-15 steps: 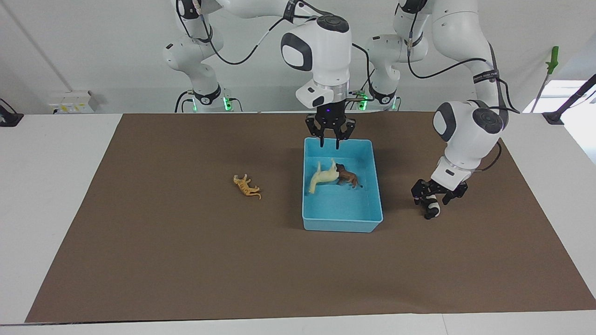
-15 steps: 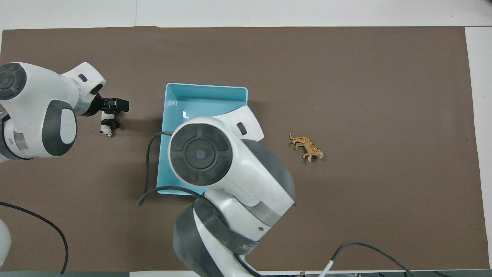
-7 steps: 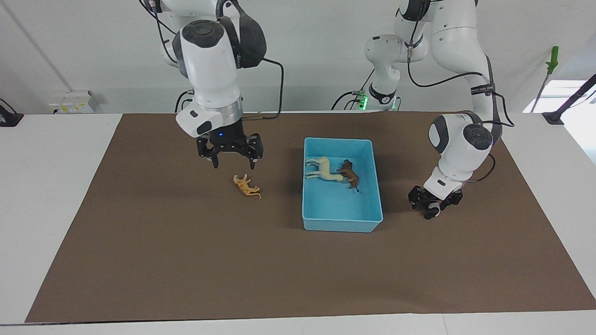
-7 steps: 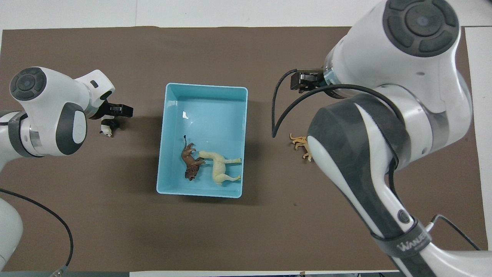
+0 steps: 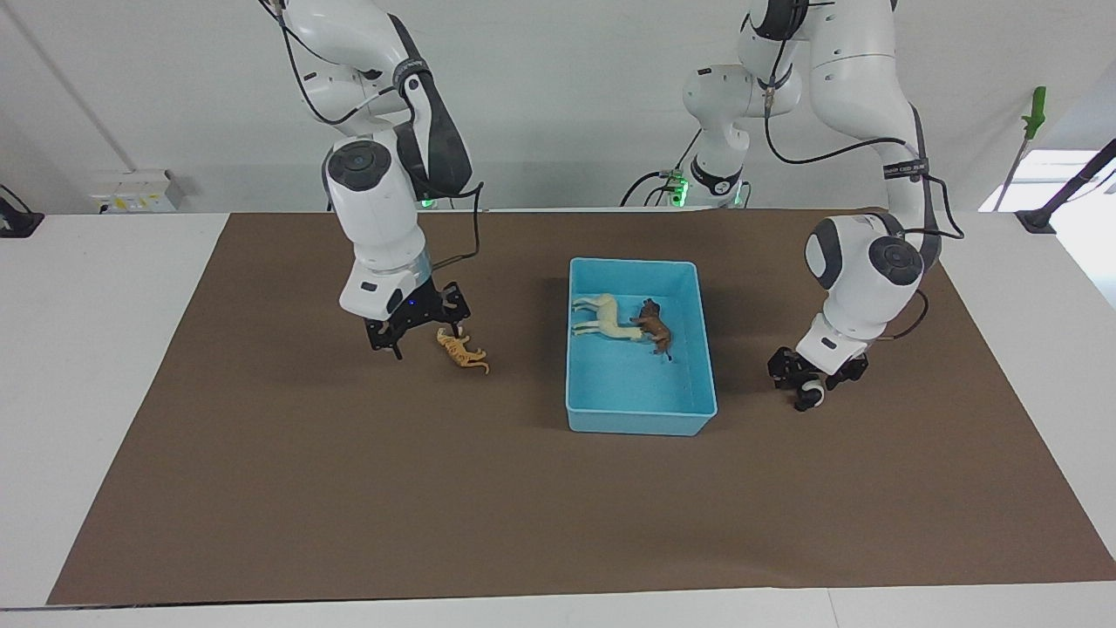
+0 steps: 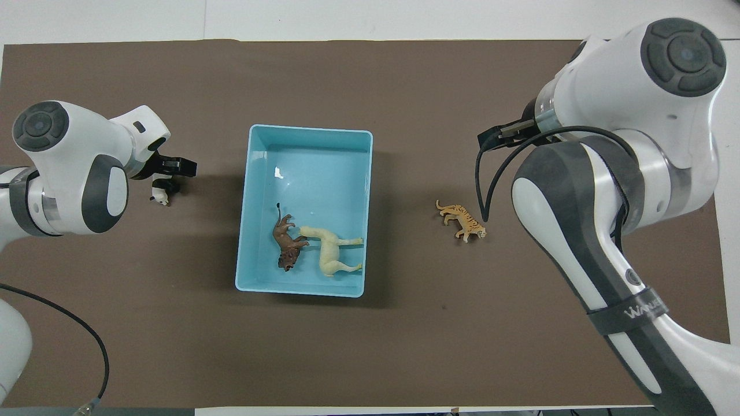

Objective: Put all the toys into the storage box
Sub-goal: 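Grasp the tan tiger with the right gripper while the left gripper grasps the cow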

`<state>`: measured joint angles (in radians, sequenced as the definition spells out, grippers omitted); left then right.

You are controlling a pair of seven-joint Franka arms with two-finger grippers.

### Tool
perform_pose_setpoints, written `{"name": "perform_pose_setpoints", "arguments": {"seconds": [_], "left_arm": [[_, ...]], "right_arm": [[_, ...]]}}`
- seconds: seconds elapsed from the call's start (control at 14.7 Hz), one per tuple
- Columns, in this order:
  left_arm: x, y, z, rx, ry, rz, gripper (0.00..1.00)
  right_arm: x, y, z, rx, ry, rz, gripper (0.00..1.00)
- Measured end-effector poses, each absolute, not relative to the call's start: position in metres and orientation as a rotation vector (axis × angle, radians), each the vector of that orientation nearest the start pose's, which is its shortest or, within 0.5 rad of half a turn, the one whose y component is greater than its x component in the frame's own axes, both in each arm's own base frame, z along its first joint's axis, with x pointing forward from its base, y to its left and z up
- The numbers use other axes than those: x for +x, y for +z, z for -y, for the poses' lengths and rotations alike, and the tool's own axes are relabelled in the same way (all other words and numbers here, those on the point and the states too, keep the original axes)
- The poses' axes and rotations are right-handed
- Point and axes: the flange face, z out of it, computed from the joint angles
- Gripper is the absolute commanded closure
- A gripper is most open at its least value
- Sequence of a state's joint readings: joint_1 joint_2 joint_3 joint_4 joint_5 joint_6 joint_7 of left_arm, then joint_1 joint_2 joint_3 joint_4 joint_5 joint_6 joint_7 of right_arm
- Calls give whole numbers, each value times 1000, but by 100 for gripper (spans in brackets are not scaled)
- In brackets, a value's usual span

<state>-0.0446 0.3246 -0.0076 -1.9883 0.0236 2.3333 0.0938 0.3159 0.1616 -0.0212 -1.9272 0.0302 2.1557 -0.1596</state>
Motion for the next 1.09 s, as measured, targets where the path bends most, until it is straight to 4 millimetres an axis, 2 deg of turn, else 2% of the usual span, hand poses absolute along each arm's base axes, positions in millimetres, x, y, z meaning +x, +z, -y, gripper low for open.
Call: {"name": "perform_pose_setpoints", "arguments": {"seconds": [0.07, 0.2, 0.48, 0.55, 0.82, 0.95, 1.09], "left_arm": [[605, 299, 31, -3116, -27, -252, 2], [603, 297, 31, -3117, -23, -251, 26], [603, 298, 31, -3117, -27, -250, 96], [603, 299, 31, -3117, -29, -249, 100], [605, 303, 29, -3116, -41, -240, 100], [614, 319, 30, -3119, -50, -209, 100], [624, 352, 39, -3127, -12, -129, 100]], "right_arm": [[570, 402, -180, -3025, -95, 742, 0], [558, 385, -188, -3006, -92, 819, 0], [546, 370, -188, -2991, -65, 884, 0], [545, 368, -187, -2990, -60, 887, 0], [537, 345, -185, -2990, -102, 886, 0], [532, 329, -184, -2990, -109, 889, 0], [525, 312, -196, -2980, -109, 922, 0]]}}
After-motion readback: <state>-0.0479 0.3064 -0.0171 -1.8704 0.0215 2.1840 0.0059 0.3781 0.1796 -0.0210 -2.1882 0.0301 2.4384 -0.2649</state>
